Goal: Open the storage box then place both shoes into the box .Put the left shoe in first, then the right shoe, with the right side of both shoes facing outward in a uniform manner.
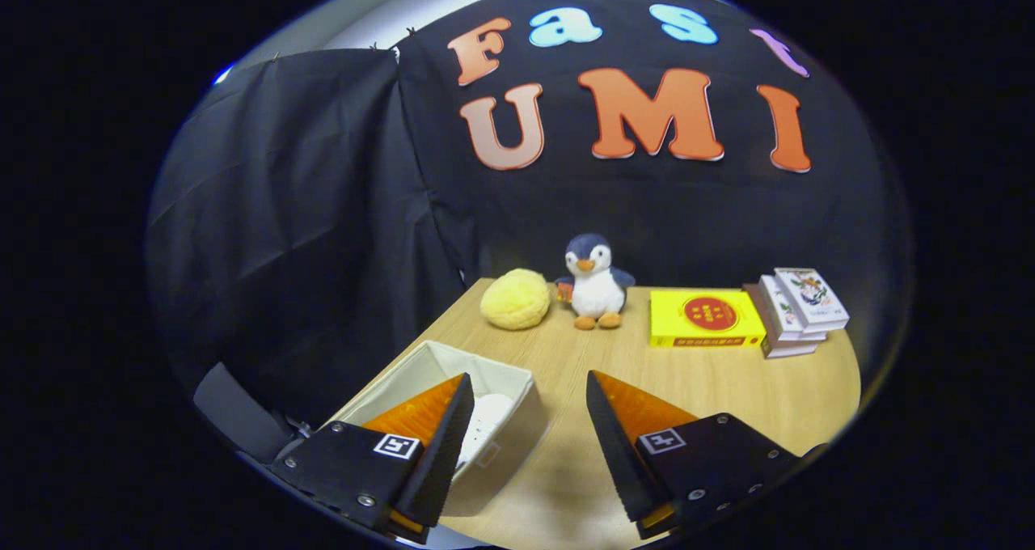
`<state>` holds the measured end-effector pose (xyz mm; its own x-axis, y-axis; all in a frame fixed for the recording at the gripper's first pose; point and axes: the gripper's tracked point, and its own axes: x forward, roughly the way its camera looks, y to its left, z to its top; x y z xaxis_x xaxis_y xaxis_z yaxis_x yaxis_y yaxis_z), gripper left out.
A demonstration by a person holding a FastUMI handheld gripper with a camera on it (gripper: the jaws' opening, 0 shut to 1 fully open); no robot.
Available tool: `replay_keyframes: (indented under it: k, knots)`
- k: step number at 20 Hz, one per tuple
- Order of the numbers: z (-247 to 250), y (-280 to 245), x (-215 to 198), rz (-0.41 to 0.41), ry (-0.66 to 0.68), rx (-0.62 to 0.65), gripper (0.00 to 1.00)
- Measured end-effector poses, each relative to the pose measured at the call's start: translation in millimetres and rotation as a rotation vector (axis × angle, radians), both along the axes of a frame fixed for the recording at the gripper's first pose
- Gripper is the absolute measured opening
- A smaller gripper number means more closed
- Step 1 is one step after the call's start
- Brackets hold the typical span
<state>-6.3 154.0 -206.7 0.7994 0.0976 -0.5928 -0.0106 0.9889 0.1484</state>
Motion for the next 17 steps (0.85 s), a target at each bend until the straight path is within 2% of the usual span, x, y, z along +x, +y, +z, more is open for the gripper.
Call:
replay_keyframes:
  k: [6,10,13,14,15,17]
  knots:
    - [77.6,-76.2,3.9,-0.052,-0.241,-0.097,0.93]
    - [139.2,-126.6,4.2,-0.102,-0.475,-0.187,0.93]
    - [163.0,-156.3,-5.9,-0.166,-0.543,-0.228,0.94]
    - [171.3,-166.3,4.9,-0.18,-0.561,-0.226,0.94]
    - [184.3,-169.0,-12.7,-0.195,-0.58,-0.225,0.94]
    - [200.3,-181.0,-17.8,-0.221,-0.621,-0.231,0.95]
